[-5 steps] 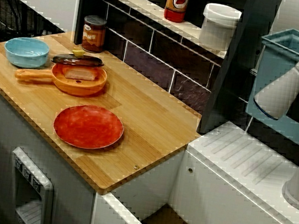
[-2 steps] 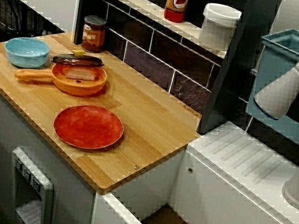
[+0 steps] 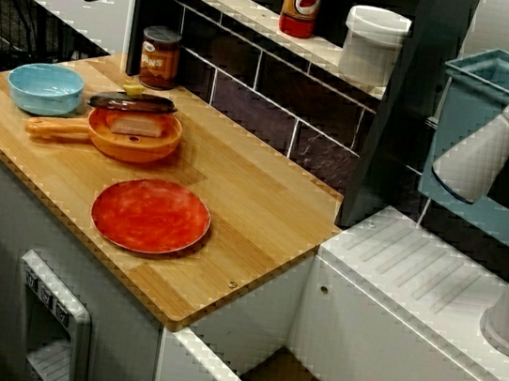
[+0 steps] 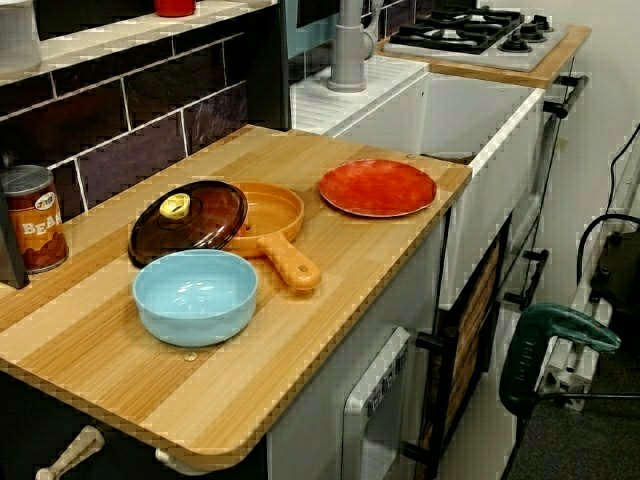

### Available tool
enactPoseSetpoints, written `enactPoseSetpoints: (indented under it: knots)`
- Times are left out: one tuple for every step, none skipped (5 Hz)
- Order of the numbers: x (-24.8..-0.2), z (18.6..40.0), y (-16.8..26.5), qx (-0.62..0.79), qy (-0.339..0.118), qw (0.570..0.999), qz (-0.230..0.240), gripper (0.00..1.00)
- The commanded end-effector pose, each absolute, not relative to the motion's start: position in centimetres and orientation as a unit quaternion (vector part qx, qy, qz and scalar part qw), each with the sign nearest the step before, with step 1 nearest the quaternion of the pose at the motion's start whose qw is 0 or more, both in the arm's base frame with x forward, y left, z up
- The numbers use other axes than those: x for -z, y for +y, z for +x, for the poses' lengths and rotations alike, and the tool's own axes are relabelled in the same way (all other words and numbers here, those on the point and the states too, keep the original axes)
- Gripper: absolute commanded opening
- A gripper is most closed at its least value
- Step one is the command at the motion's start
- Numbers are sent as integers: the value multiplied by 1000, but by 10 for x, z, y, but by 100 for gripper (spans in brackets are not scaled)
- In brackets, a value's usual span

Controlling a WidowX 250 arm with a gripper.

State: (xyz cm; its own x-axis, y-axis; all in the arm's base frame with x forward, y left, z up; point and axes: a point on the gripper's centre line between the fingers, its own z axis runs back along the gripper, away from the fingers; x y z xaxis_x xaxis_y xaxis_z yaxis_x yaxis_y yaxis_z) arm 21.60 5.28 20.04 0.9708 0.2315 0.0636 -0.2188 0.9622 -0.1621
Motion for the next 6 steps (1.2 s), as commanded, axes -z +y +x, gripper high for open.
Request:
enactPoseSetpoints:
  knots:
    - [-187, 283, 114, -139, -85, 981, -102, 100]
    - [-175, 312, 140, -142, -100, 979, -110, 100]
    - [-163, 327, 151, -141, -100, 978, -115, 100]
    - [-160, 334, 159, -145, -98, 976, -127, 100]
    - [-162, 337, 164, -140, -97, 974, -147, 100]
    - [-157, 340, 168, -138, -96, 974, -152, 100]
